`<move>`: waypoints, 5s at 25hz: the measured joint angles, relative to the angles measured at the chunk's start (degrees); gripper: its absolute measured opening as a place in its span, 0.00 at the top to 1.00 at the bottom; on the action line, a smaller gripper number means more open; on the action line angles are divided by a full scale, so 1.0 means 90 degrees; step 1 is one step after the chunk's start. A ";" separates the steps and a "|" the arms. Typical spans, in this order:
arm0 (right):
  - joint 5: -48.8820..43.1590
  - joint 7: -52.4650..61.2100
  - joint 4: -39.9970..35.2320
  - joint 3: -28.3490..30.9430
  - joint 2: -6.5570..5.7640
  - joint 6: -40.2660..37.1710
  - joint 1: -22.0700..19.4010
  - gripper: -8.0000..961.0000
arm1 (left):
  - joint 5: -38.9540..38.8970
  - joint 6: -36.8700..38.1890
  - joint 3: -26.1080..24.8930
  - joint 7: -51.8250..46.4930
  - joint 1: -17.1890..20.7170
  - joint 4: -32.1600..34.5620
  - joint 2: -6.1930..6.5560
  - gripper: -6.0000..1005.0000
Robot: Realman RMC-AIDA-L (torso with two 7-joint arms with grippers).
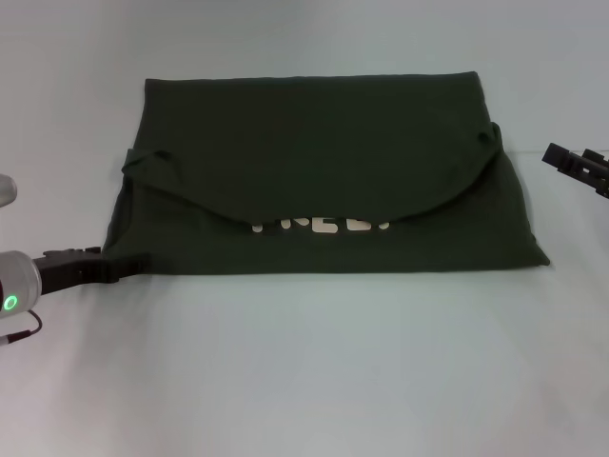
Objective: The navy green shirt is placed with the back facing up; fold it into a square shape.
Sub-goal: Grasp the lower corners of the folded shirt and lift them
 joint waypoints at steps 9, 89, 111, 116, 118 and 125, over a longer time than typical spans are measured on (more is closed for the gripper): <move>0.0000 0.0007 0.0000 0.0000 0.0003 0.0000 -0.0004 0.04 | 0.0000 -0.0048 0.0007 -0.0002 -0.0004 -0.0055 -0.0001 0.20; -0.4726 0.4743 -0.0174 -0.2790 -0.0092 0.2361 0.1670 0.09 | -0.0050 -0.0050 -0.0043 -0.0102 -0.0126 -0.0062 0.0019 0.97; -0.4796 0.4843 -0.0230 -0.2717 -0.0078 0.2373 0.1534 0.62 | -0.0050 -0.0051 -0.0053 -0.0105 -0.0185 -0.0071 0.0029 0.97; -0.4798 0.4846 -0.0237 -0.2715 -0.0109 0.2283 0.1506 0.89 | -0.0050 -0.0051 -0.0053 -0.0105 -0.0182 -0.0073 0.0029 0.97; -0.4796 0.4846 -0.0288 -0.2713 -0.0115 0.2220 0.1472 0.92 | -0.0048 -0.0033 -0.0052 -0.0114 -0.0175 -0.0071 0.0029 0.97; -0.4762 0.4797 -0.0721 -0.2473 -0.0123 0.1670 0.1210 0.94 | 0.0009 0.0390 -0.0063 -0.0318 -0.0124 0.0019 0.0101 0.97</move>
